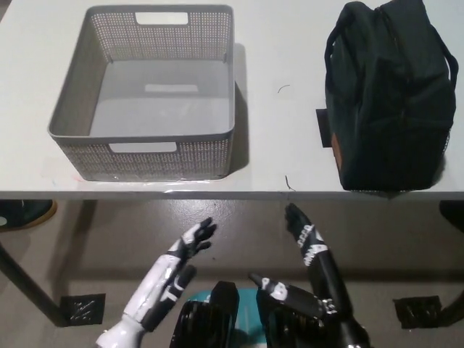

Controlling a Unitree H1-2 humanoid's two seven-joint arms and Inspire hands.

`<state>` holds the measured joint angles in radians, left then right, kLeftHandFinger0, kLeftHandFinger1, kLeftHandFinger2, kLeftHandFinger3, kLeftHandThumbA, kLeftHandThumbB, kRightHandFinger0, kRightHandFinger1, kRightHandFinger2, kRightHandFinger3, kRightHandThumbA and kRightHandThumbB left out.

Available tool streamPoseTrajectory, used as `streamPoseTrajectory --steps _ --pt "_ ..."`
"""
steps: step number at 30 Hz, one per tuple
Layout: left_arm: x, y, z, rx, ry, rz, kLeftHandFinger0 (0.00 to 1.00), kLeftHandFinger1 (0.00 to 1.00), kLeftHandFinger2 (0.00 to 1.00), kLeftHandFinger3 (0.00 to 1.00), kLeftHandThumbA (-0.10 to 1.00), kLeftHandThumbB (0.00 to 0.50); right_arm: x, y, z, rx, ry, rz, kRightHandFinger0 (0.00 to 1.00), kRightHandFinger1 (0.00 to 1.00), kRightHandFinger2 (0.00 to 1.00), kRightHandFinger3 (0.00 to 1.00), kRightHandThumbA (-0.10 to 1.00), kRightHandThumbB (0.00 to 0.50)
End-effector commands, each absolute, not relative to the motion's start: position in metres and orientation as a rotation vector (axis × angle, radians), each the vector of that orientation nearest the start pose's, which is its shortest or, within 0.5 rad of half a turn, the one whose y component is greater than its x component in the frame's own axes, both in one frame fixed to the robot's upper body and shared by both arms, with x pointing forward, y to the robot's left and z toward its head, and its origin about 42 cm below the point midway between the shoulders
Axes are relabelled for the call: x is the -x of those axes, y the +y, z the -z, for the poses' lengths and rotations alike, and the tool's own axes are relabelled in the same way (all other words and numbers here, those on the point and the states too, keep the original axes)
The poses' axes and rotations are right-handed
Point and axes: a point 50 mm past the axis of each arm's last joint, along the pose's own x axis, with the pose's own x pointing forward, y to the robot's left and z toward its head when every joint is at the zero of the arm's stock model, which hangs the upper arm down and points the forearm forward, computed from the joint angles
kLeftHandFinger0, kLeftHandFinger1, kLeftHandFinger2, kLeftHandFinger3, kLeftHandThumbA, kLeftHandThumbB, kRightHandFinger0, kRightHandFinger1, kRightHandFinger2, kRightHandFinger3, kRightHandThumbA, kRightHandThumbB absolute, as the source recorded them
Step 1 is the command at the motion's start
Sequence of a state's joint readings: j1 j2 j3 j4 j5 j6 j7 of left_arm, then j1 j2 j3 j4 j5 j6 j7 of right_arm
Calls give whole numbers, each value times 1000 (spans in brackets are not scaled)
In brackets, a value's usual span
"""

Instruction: Use both hands to pick up a lunch bag on the right hand side and place it into a container on the left hand side

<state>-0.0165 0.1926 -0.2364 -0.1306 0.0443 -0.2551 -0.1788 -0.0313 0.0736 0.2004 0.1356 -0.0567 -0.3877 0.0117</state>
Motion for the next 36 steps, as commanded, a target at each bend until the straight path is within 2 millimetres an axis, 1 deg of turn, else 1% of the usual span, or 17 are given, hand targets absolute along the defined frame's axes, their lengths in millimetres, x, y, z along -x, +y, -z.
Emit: streamPoseTrajectory --steps 1,2,5,7,11,14,15,16,18,19,23,25,26,27,29,31,36 --pt "-276 162 -173 -173 -441 575 1000 1000 1000 1000 955 164 -267 -143 -134 -60 -472 -215 1000 1000 1000 1000 1000 75" --pt "-278 157 -176 -170 -456 584 1000 1000 1000 1000 948 149 -264 -146 -139 -60 -482 -207 1000 1000 1000 1000 1000 66" --pt "-286 144 -194 -167 -499 603 1000 1000 1000 1000 945 169 -259 -156 -157 -75 -554 -170 1000 1000 1000 1000 997 60" --pt "-293 134 -204 -163 -532 612 1000 1000 1000 1000 957 184 -256 -164 -167 -76 -599 -158 1000 1000 1000 1000 996 69" --pt "-306 115 -226 -144 -572 631 1000 1000 1000 1000 968 203 -250 -178 -190 -46 -652 -114 1000 1000 1000 1000 1000 128" --pt "-316 100 -242 -117 -588 636 1000 1000 1000 1000 1000 193 -248 -185 -202 -48 -691 -86 1000 1000 1000 1000 1000 123" --pt "-324 89 -254 -88 -589 630 1000 1000 1000 1000 1000 211 -248 -189 -209 -66 -718 -71 1000 1000 1000 1000 1000 114" --pt "-330 81 -260 -54 -592 624 1000 1000 1000 1000 1000 214 -249 -193 -212 -66 -727 -63 1000 1000 1000 1000 1000 134" --pt "-343 68 -276 81 -535 625 1000 1000 1000 1000 994 212 -255 -201 -218 -73 -728 -24 1000 1000 1000 1000 1000 173" --pt "-349 60 -283 166 -498 624 1000 1000 1000 1000 993 189 -257 -208 -220 -74 -736 3 1000 1000 1000 1000 1000 179" --pt "-374 47 -307 306 -457 603 1000 1000 1000 1000 1000 199 -265 -226 -229 -114 -755 50 1000 1000 1000 1000 1000 204" --pt "-393 38 -322 371 -454 587 1000 1000 1000 1000 1000 256 -270 -242 -235 -95 -768 106 1000 1000 1000 1000 1000 196" --pt "-398 36 -326 384 -454 584 1000 1000 1000 1000 1000 270 -271 -244 -236 -92 -769 113 1000 1000 1000 1000 1000 160" --pt "-406 34 -332 410 -451 575 1000 1000 1000 1000 1000 283 -275 -254 -240 -91 -772 144 1000 1000 1000 1000 1000 169" --pt "-417 31 -339 466 -425 551 1000 1000 1000 1000 1000 264 -280 -270 -246 -99 -778 174 1000 1000 1000 1000 1000 129" --pt "-428 29 -344 540 -385 526 1000 1000 1000 1000 1000 236 -285 -286 -252 -101 -786 185 1000 1000 1000 1000 1000 141" --pt "-442 24 -343 602 -318 497 1000 1000 1000 1000 1000 289 -295 -310 -267 -80 -807 234 1000 1000 1000 1000 1000 141"
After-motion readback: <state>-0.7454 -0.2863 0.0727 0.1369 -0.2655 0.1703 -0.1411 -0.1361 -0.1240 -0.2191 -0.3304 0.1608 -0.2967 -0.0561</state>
